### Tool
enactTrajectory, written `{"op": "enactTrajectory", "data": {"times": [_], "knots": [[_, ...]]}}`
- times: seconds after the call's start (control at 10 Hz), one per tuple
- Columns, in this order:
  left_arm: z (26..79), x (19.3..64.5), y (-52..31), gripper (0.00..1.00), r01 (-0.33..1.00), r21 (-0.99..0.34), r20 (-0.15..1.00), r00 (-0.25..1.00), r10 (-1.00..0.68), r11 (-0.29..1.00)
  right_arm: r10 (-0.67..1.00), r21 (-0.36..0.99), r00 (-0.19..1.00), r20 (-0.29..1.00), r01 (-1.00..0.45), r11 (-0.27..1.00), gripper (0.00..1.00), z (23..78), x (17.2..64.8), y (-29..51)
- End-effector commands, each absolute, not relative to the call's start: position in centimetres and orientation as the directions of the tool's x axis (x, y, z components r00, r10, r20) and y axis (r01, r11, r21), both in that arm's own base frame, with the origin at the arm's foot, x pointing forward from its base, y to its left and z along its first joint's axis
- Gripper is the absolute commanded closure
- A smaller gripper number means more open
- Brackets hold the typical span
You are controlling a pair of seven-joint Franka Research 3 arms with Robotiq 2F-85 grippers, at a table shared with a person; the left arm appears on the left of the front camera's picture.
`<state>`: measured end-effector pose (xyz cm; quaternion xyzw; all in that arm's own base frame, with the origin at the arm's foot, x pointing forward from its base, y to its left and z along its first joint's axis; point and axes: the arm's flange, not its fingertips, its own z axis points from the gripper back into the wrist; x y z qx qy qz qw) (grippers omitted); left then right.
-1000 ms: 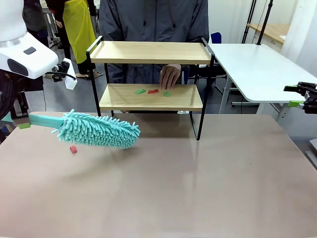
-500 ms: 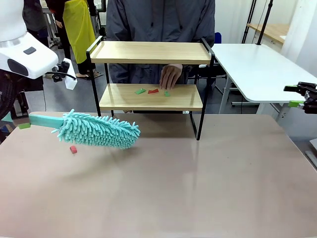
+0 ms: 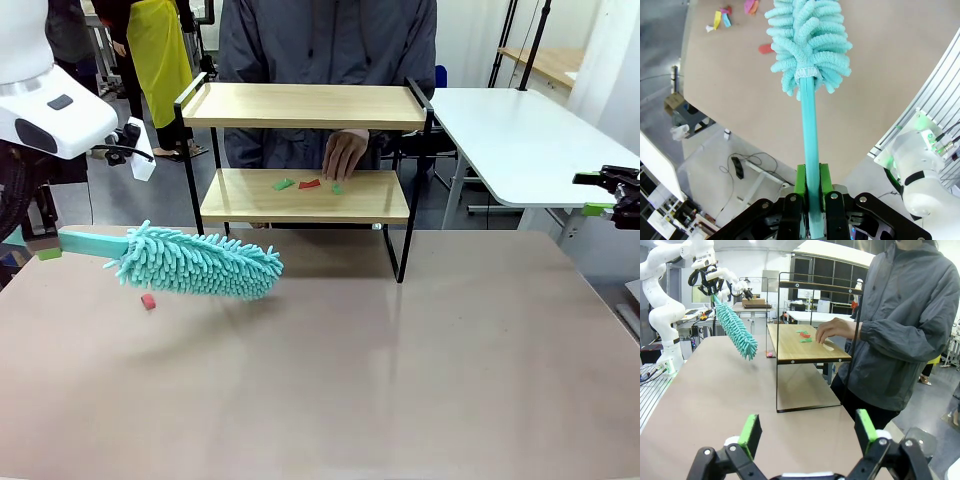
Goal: Clean the shelf.
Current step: Clean the specific section of the Shelf indicated by the human with the Duster.
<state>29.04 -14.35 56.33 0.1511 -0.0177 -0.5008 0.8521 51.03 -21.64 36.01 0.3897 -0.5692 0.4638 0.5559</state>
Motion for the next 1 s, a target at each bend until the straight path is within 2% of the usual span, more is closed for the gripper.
{"op": "enactTrajectory", "data": {"times": [0.0,0.1,0.3,0.5,0.6,0.9], "knots": [[56.5,28.8,-14.2,0.87,0.846,0.262,-0.103,0.504,-0.858,0.465,0.076,-0.1,-0.083,0.994,-0.958,0.267,0.0,36.3,51.1,-21.6],[56.3,29.0,-14.4,0.87,0.848,0.275,-0.121,0.498,-0.859,0.453,0.076,-0.1,-0.083,0.994,-0.958,0.267,0.0,36.3,51.1,-21.6],[58.9,28.8,-15.1,0.87,0.88,0.154,0.052,0.446,-0.893,0.449,0.076,-0.1,-0.083,0.994,-0.958,0.267,0.0,36.3,51.1,-21.6],[61.9,27.9,-15.9,0.87,0.905,0.113,0.1,0.401,-0.911,0.411,0.076,-0.1,-0.083,0.994,-0.958,0.267,0.0,36.3,51.1,-21.6],[63.5,27.6,-16.9,0.87,0.895,0.079,0.108,0.429,-0.897,0.438,0.076,-0.1,-0.083,0.994,-0.958,0.267,0.0,36.3,51.1,-21.6],[66.9,27.4,-22.3,0.87,0.756,0.018,0.103,0.65,-0.753,0.654,0.076,-0.1,-0.083,0.994,-0.958,0.267,0.0,36.3,51.1,-21.6]]}}
